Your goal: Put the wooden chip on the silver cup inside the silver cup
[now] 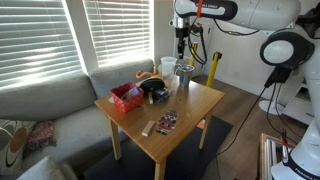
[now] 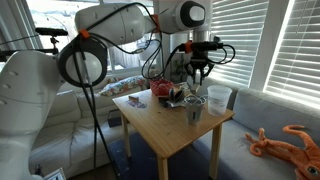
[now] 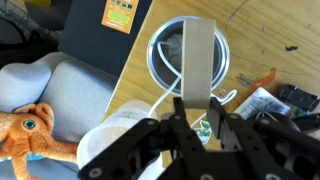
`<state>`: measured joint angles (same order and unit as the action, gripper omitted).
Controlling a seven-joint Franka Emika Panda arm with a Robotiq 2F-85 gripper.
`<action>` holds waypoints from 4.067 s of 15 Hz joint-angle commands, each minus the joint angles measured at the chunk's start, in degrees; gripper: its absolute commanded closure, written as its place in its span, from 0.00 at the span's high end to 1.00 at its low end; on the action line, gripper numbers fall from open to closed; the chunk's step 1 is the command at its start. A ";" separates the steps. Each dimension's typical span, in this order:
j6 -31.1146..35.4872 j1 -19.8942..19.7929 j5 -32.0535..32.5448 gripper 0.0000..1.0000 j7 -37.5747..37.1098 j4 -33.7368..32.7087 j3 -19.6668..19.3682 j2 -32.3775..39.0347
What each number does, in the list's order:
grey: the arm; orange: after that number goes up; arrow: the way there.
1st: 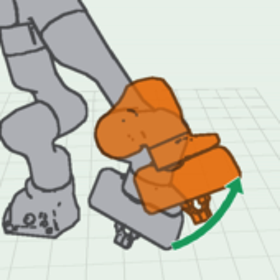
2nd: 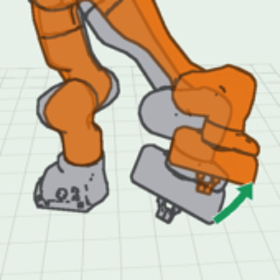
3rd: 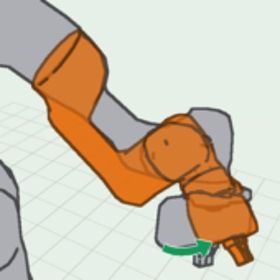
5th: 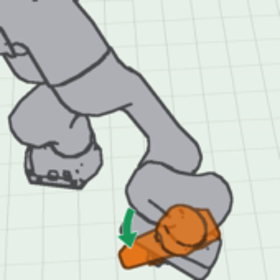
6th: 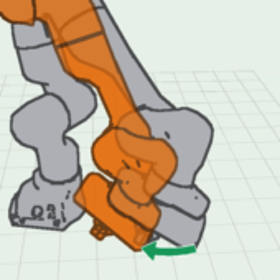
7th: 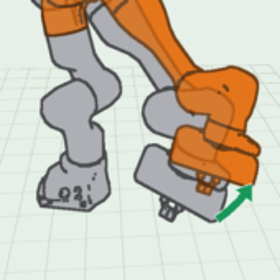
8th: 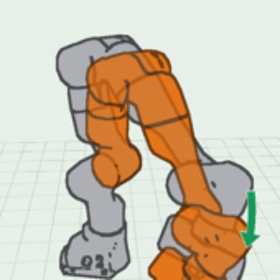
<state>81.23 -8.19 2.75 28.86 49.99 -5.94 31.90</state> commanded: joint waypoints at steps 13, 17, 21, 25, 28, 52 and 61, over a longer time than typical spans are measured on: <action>34.21 -4.13 -17.59 0.07 4.03 43.07 -0.37 -29.30; 43.16 -3.64 -20.32 0.07 7.63 54.65 -1.29 -33.87; 43.37 -2.85 -19.19 0.28 6.89 53.84 -2.09 -32.05; 44.01 -2.59 -19.27 0.28 6.97 55.74 -2.27 -33.57; 46.05 -2.30 -19.42 0.07 7.07 56.59 -2.27 -33.59; 65.65 0.43 -26.47 0.81 12.48 65.52 -1.66 -34.71; 43.99 0.82 -19.90 1.00 8.47 65.84 -2.67 -43.60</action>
<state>132.79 -8.06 -20.66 39.73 114.12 -7.80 -6.79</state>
